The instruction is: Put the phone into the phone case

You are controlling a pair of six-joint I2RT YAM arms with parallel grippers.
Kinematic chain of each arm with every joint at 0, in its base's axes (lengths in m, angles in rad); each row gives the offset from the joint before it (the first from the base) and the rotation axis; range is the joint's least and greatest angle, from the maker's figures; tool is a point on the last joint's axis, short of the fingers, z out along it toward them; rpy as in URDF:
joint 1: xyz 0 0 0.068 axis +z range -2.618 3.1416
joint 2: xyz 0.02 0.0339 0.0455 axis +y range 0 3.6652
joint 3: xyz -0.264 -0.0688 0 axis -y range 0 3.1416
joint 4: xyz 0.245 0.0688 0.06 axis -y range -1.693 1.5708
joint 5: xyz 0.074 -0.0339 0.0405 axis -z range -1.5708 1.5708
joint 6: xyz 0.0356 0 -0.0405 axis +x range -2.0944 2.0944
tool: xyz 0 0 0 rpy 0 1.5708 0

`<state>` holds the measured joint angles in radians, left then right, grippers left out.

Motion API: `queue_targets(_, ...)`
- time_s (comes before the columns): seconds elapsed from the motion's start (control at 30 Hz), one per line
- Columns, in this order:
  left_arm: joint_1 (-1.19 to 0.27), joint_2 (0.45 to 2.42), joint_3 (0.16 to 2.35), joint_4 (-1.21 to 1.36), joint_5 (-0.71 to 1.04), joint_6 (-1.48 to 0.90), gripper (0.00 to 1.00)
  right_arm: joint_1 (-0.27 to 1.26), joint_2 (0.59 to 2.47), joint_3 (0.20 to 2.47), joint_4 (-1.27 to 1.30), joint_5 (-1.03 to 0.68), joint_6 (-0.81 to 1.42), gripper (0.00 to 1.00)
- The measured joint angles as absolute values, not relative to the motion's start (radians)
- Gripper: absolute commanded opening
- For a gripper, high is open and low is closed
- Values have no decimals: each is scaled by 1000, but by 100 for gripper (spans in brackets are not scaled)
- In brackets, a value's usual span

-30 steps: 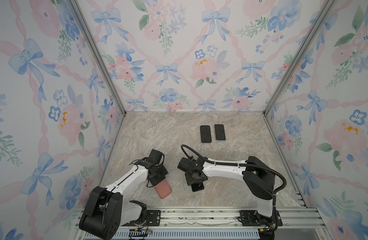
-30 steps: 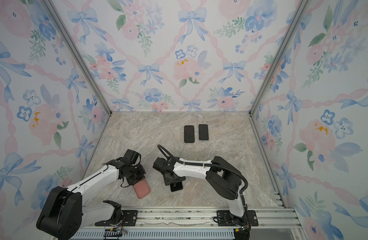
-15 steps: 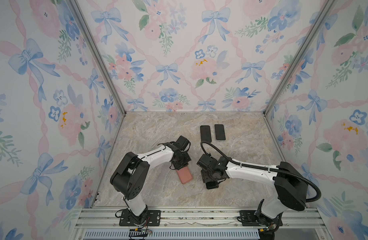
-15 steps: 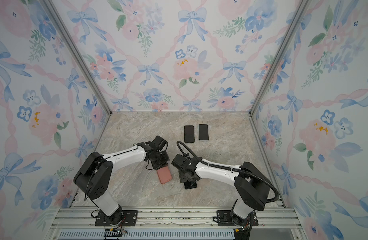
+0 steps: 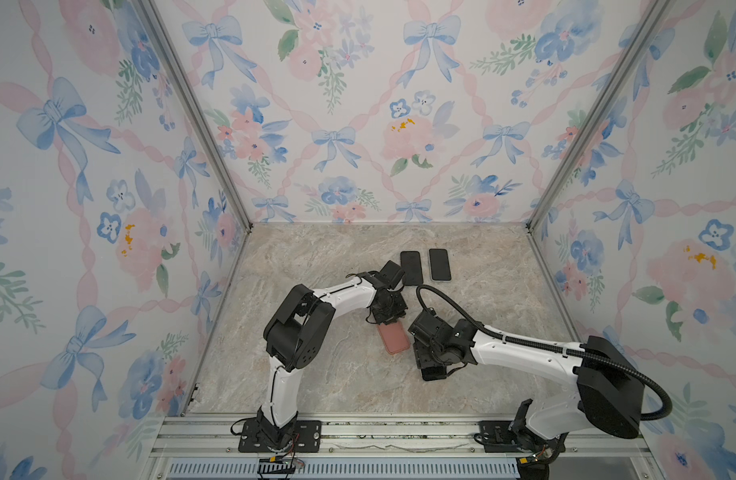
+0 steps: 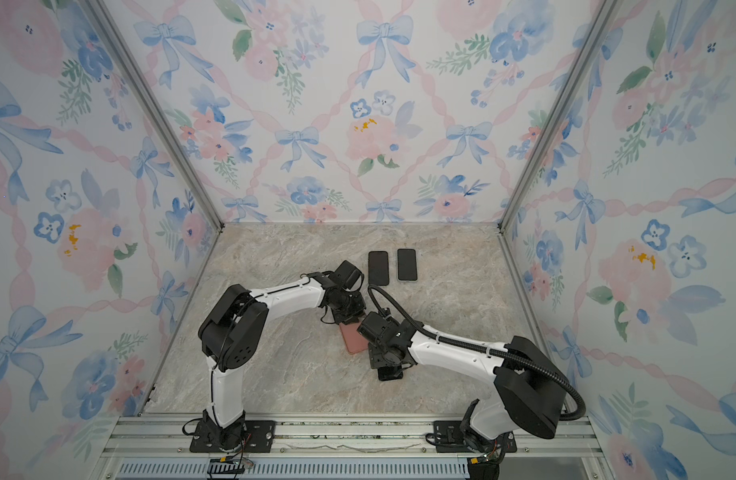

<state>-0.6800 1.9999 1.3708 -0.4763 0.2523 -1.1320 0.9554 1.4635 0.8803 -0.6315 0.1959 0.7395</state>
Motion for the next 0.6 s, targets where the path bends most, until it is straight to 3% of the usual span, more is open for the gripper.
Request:
queue_targets(0.13,-678,1923,1294,-466,247,-1084,66,957,1464,878,-622,196,739,62)
queue_targets(0.37,-653,1585,1039,-477,217,-1024,71,967,1465,884,-607,196,707,62)
queue_targets(0.6,-649,1611,916,-399,286,-978,69,989,1465,888,-558,196,660,62)
